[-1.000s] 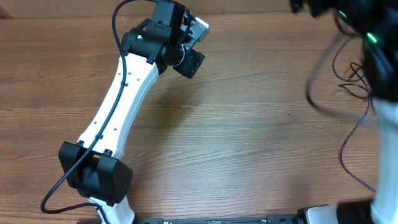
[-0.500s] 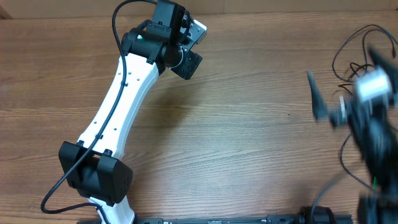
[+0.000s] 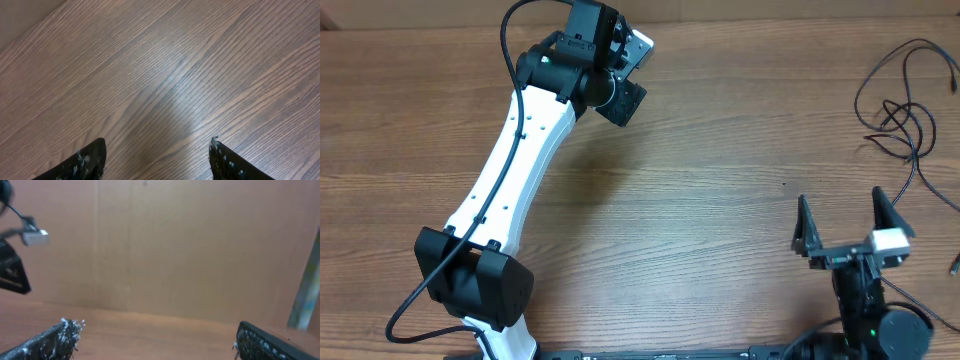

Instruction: Untangle cables

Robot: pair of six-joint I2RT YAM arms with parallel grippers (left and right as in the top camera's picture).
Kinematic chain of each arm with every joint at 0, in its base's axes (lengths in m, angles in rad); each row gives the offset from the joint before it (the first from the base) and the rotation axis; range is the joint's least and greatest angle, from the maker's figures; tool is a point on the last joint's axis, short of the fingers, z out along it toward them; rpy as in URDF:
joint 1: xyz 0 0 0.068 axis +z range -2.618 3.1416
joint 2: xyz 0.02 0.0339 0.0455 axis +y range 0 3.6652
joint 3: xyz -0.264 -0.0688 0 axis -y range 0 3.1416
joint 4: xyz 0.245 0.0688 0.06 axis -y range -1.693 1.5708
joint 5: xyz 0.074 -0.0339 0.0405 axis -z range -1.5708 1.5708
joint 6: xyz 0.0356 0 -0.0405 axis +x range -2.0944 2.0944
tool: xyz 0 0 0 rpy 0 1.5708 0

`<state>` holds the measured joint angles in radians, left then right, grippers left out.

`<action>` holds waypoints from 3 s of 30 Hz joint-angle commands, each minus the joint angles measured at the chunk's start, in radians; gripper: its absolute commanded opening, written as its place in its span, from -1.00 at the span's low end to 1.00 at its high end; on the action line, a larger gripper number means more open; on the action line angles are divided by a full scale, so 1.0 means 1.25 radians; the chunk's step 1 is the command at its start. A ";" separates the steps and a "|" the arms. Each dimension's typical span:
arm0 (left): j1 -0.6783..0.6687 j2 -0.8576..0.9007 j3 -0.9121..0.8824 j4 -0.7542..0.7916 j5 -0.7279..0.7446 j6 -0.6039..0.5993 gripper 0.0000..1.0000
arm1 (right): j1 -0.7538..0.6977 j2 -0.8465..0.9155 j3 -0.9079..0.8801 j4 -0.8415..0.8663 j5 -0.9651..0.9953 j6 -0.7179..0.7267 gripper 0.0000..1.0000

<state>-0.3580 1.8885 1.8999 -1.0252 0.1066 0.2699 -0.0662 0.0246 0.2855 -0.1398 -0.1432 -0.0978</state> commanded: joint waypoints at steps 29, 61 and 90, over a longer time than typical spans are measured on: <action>-0.001 -0.009 -0.005 -0.029 -0.005 0.034 0.43 | -0.006 0.135 -0.222 0.044 0.114 0.215 1.00; 0.000 -0.009 -0.006 0.064 0.197 -0.028 1.00 | -0.006 0.137 -0.222 0.045 0.114 0.215 1.00; 0.016 -0.779 -1.094 0.717 -0.045 -0.216 1.00 | -0.006 0.137 -0.222 0.045 0.114 0.215 1.00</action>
<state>-0.3405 1.0569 0.6678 -0.1421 0.2386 0.1345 -0.0696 0.1947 0.0185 -0.0895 0.0032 0.1642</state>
